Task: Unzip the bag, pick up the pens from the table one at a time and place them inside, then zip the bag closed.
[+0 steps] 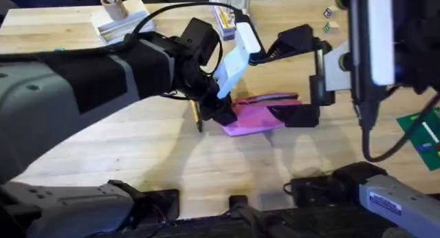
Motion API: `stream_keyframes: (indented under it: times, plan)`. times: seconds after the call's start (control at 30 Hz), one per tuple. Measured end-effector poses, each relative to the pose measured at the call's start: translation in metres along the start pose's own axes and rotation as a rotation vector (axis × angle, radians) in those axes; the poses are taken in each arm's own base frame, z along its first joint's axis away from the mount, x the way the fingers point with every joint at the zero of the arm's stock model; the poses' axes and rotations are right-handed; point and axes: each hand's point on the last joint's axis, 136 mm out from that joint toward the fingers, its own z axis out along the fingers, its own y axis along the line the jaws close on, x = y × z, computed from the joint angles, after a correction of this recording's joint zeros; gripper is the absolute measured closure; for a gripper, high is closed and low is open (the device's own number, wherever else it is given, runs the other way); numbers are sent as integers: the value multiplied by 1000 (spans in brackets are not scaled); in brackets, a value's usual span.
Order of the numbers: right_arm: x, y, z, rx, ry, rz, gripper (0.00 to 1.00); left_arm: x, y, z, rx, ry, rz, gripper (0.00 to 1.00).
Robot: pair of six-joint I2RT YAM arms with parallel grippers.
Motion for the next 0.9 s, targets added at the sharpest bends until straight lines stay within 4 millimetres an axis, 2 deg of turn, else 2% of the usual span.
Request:
stream_keyframes:
  times: [0.17,0.2,0.6,0.63,0.9]
  plan:
    - [-1,2,-9,23,10,2,5,0,0,0,-2,-2,3,69]
    - [-1,2,-10,24,11,2,4,0,0,0,-2,-2,4,24]
    - [4,5,-8,12,31,17,5,0,4,-1,-12,-4,0,8]
    - [11,3,-9,23,72,64,5,-5,9,-18,-55,-35,1,8]
    - [13,-8,-17,65,122,108,7,-40,12,-90,-243,-191,92,8]
